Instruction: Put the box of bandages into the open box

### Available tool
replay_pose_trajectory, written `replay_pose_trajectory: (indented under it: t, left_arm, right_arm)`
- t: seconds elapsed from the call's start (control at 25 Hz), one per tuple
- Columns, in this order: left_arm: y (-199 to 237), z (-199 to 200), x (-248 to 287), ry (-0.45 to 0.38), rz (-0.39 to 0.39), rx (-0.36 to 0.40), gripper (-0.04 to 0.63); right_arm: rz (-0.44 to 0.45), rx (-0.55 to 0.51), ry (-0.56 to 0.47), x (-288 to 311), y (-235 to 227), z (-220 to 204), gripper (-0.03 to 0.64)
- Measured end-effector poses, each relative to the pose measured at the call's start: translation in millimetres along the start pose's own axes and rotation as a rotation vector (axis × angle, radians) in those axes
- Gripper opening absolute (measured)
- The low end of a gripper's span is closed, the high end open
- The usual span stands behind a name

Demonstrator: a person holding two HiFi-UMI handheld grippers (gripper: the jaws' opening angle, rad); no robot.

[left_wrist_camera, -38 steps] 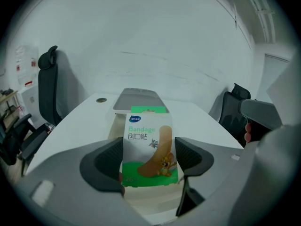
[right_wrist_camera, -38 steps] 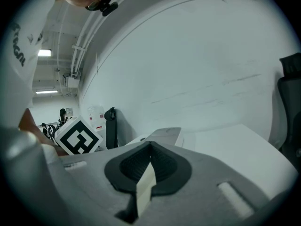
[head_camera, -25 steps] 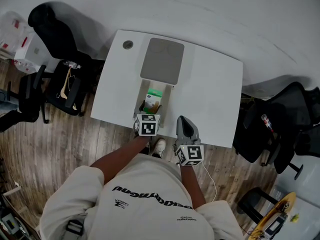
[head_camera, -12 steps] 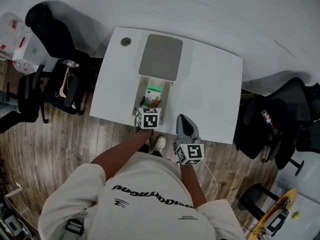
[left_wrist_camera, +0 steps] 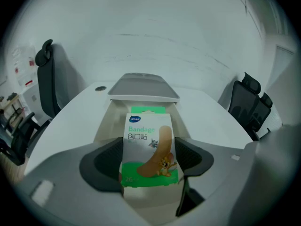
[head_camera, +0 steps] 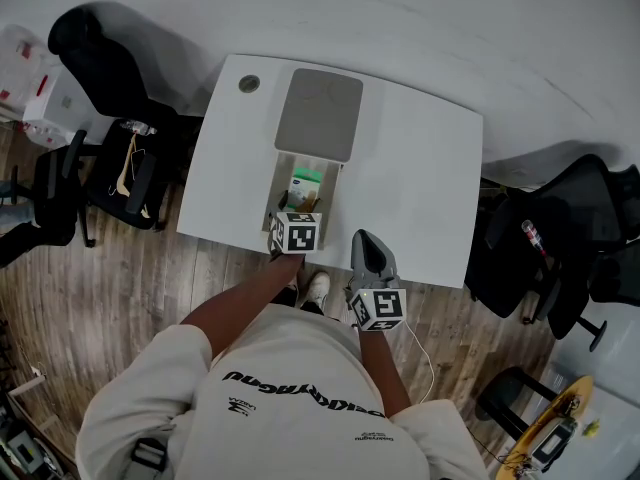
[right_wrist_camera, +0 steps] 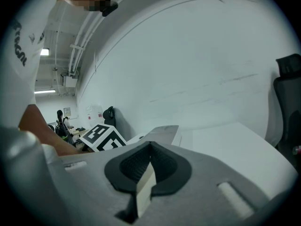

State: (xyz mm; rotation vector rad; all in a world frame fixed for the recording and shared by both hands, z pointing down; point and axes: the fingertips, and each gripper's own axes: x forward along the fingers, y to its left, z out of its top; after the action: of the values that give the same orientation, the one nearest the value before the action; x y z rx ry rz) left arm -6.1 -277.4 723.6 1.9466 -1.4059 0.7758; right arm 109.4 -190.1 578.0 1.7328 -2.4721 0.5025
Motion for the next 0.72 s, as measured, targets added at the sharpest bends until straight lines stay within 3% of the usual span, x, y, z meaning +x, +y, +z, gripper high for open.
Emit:
replay_pose_trajectory:
  t: [0.72]
  left_arm:
    - [3, -5, 17, 0.057, 0.017, -0.02, 0.351]
  right_arm:
    - [-0.002, 0.006, 0.007, -1, -1, -3, 0.0]
